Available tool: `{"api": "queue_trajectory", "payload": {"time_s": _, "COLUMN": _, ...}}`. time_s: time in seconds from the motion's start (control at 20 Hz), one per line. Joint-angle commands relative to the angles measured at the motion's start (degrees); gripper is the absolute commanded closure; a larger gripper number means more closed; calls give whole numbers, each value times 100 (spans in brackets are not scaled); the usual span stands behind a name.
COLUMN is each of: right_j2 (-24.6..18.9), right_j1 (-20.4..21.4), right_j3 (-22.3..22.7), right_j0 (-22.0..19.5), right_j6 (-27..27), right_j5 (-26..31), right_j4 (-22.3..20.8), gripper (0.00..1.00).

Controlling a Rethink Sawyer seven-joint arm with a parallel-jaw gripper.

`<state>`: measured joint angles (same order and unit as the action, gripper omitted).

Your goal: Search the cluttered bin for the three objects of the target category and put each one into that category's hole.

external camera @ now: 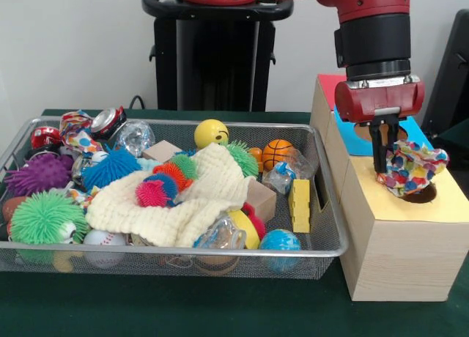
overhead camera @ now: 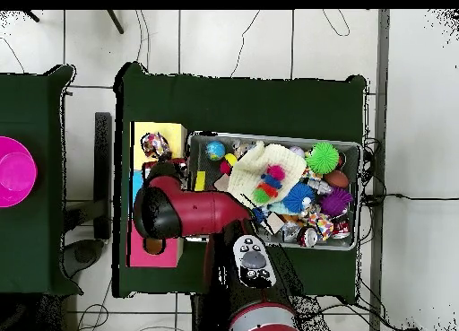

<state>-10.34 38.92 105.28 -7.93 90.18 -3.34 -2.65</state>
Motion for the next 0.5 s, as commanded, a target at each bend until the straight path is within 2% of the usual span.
{"api": "queue_trajectory", "payload": {"time_s": 0.05, "right_j2": -451, "right_j1": -169, "right_j3": 341, "right_j0": -59, "right_j6": 1490, "right_j5": -74, "right_j4": 312, "gripper": 100}}
{"api": "queue_trajectory", "payload": {"time_s": 0.25, "right_j2": 130, "right_j1": -399, "right_j3": 100, "right_j0": 350, "right_j6": 1351, "right_j5": -189, "right_j4": 400, "gripper": 100}}
{"api": "queue_trajectory", "payload": {"time_s": 0.5, "right_j2": -110, "right_j1": -672, "right_j3": 84, "right_j0": 191, "right_j6": 1357, "right_j5": -600, "right_j4": 293, "gripper": 100}}
